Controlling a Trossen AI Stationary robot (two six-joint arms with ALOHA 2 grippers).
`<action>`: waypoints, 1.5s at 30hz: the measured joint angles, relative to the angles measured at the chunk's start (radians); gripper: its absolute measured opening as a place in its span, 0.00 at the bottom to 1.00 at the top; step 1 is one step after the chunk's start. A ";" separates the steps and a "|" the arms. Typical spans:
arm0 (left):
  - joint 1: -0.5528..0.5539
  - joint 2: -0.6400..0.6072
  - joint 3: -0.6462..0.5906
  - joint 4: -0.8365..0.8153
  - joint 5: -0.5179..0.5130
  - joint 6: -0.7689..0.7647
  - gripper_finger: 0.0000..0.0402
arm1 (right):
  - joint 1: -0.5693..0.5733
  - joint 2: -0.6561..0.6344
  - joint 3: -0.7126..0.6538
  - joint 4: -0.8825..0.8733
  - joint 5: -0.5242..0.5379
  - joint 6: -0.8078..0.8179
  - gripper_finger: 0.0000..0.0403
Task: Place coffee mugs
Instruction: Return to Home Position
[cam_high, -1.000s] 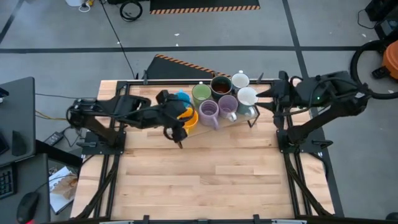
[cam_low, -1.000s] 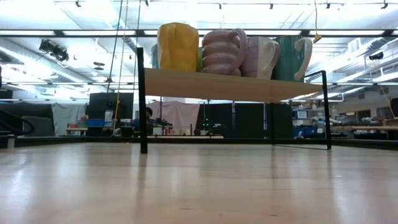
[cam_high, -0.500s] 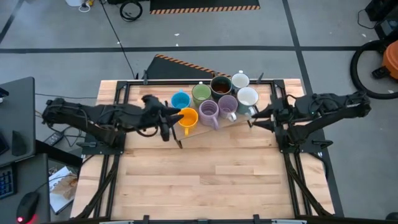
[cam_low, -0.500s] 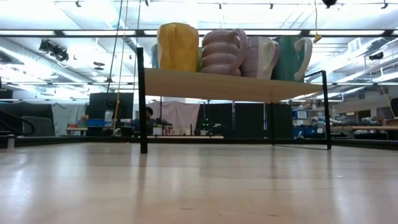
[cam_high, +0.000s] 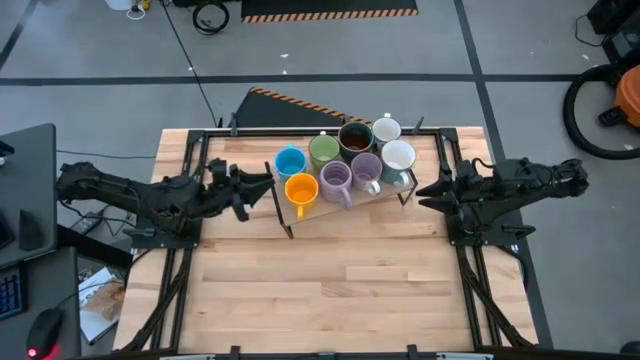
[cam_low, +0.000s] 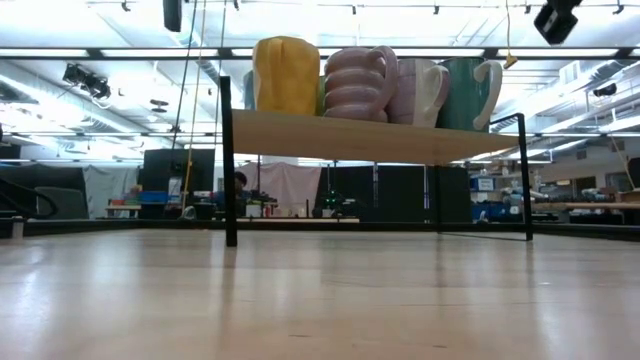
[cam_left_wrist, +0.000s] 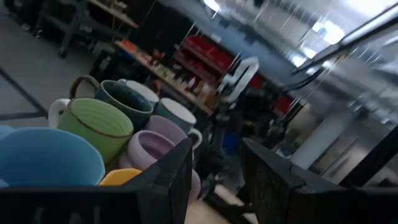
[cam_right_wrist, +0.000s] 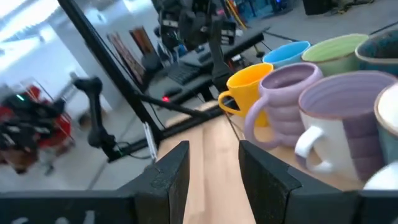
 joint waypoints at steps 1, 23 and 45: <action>0.000 -0.014 -0.032 0.040 0.000 0.000 0.35 | 0.000 -0.022 -0.029 0.023 0.001 0.013 0.36; -0.004 -0.481 -0.525 0.329 0.168 -0.025 0.35 | 0.000 -0.338 -0.346 0.321 0.408 0.211 0.35; -0.008 -0.548 -0.655 -0.083 0.141 -0.097 0.35 | -0.001 -0.337 -0.346 0.317 0.459 -0.106 0.35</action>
